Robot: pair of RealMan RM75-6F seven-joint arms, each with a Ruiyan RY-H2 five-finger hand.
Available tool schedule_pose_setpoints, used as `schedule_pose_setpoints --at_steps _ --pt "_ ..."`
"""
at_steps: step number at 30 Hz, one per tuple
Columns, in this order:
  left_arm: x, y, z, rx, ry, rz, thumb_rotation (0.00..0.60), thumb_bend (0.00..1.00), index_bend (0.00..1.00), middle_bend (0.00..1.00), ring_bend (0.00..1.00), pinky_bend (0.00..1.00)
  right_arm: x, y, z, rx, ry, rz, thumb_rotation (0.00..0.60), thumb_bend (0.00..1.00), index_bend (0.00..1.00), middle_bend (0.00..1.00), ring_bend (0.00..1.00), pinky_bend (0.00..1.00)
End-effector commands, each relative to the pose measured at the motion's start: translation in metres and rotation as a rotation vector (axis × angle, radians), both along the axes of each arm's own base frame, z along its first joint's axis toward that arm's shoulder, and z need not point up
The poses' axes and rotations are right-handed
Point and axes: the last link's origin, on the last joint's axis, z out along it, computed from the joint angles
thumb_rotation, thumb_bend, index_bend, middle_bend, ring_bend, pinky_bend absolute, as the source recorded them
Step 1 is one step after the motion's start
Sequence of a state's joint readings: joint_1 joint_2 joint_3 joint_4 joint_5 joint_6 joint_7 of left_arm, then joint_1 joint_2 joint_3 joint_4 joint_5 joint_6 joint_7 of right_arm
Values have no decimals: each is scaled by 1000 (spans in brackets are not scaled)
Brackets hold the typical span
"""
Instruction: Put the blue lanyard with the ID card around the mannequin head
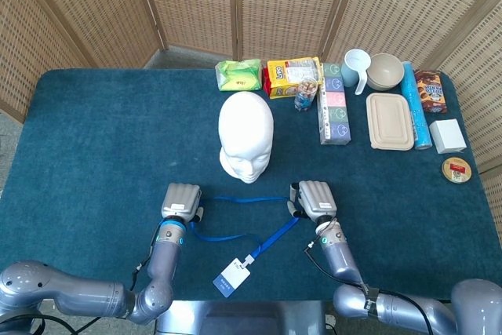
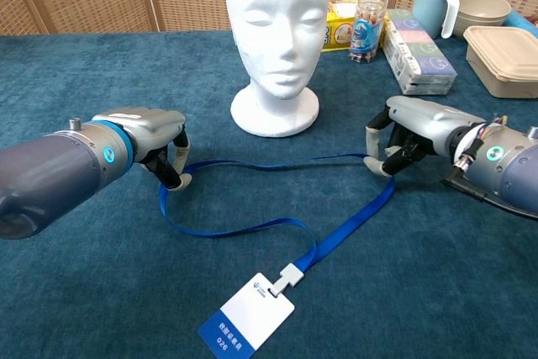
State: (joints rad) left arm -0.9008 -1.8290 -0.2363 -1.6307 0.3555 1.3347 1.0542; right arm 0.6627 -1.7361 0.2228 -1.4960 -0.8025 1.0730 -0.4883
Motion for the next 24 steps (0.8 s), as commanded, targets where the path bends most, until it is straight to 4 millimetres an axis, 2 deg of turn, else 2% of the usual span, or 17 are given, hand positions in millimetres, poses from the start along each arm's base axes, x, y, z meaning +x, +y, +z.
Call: schedule_pose_setpoints --at_steps 1,13,24 --pt "-2 0 0 0 2 3 506 429 643 1000 1000 1000 1 0 0 1 -3 1 600 546 642 1000 1000 1000" --pt "-11 5 12 55 -62 20 506 428 646 1000 1000 1000 11 3 5 2 -64 21 600 549 652 1000 1000 1000" --pt "-14 4 48 118 -267 6 505 428 648 1000 1000 1000 32 11 36 21 -222 60 600 550 660 1000 1000 1000"
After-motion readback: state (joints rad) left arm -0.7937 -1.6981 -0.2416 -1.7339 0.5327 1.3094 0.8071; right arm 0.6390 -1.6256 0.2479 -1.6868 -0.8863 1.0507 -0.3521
